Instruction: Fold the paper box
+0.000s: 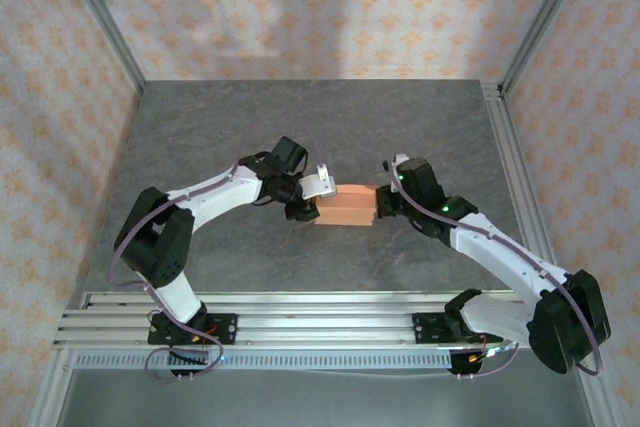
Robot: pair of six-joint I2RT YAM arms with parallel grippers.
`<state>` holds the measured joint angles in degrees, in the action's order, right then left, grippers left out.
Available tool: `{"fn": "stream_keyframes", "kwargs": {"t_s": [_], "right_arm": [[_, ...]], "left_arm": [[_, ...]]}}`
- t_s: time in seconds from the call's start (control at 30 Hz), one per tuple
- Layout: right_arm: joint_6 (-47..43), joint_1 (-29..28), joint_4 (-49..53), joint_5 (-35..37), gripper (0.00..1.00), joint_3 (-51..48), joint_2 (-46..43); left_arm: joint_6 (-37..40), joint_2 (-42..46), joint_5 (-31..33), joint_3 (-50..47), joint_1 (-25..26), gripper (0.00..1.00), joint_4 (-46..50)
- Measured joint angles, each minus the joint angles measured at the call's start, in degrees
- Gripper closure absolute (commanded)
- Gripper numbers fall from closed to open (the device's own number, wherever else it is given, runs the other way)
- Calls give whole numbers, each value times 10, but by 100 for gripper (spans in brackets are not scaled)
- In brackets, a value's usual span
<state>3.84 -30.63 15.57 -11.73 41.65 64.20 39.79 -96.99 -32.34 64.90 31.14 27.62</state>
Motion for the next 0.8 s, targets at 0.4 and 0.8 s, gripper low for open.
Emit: {"fn": "stream_keyframes", "kwargs": {"t_s": [0.4,0.8], "right_arm": [[80,-28,-88,88,100,-47,-9],[125,-54,-165,152,100,-99,-21]], "left_arm": [[-39,-17,13,22,8,62,0],[-45,-27,14,30,10,61,-1]]}}
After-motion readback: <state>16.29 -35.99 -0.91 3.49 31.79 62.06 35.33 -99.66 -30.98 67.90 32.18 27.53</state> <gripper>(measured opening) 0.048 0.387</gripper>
